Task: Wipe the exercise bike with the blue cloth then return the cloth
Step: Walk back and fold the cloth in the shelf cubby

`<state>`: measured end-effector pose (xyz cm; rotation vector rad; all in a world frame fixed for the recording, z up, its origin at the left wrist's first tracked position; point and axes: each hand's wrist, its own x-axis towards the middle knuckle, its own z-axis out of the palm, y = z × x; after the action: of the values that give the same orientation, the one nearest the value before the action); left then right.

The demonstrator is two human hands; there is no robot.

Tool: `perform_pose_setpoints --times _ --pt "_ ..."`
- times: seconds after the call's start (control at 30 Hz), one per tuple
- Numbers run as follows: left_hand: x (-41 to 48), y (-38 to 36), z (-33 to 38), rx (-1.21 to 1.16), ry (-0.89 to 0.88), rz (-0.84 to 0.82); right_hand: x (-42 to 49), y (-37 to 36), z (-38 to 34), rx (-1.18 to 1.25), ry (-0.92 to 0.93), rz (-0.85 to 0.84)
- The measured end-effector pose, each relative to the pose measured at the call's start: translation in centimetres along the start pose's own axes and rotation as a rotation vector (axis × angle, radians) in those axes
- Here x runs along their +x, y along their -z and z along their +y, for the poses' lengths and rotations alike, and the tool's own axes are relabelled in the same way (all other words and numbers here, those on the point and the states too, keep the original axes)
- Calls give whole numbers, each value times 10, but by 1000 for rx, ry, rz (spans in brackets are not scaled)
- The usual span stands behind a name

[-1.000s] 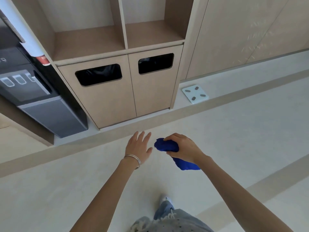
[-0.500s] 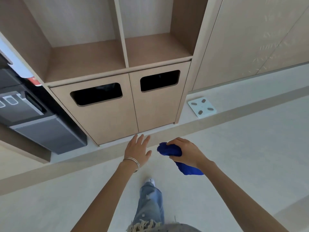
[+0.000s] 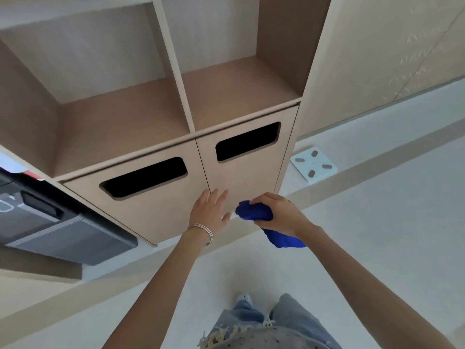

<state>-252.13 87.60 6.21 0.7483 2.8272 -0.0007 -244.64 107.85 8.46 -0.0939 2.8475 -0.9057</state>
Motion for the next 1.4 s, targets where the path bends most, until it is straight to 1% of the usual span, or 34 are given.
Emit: perform_pose_setpoints --times 0.13,0.27,0.53,0.7,0.83,0.93,1.1,1.23,1.4 --pt "25 -5 -12 10 12 -26 28 3 14 -25 4 -41" --pt "56 -4 -10 -4 46 -46 57 16 36 -25 5 -64" --pt "142 17 16 -94 124 -12 139 75 79 -36 99 -107" --pt "199 32 36 -94 173 18 185 119 109 -39 141 -99" --pt "230 33 57 -47 175 18 208 138 136 -47 159 -131" --pt "247 34 64 -61 193 17 223 149 149 -50 178 -138" --pt "272 44 60 -69 222 30 247 159 159 6 188 -143" --pt "292 61 54 -121 210 131 281 170 152 58 219 -97" --pt "324 85 30 -118 240 176 333 183 143 47 269 -57"
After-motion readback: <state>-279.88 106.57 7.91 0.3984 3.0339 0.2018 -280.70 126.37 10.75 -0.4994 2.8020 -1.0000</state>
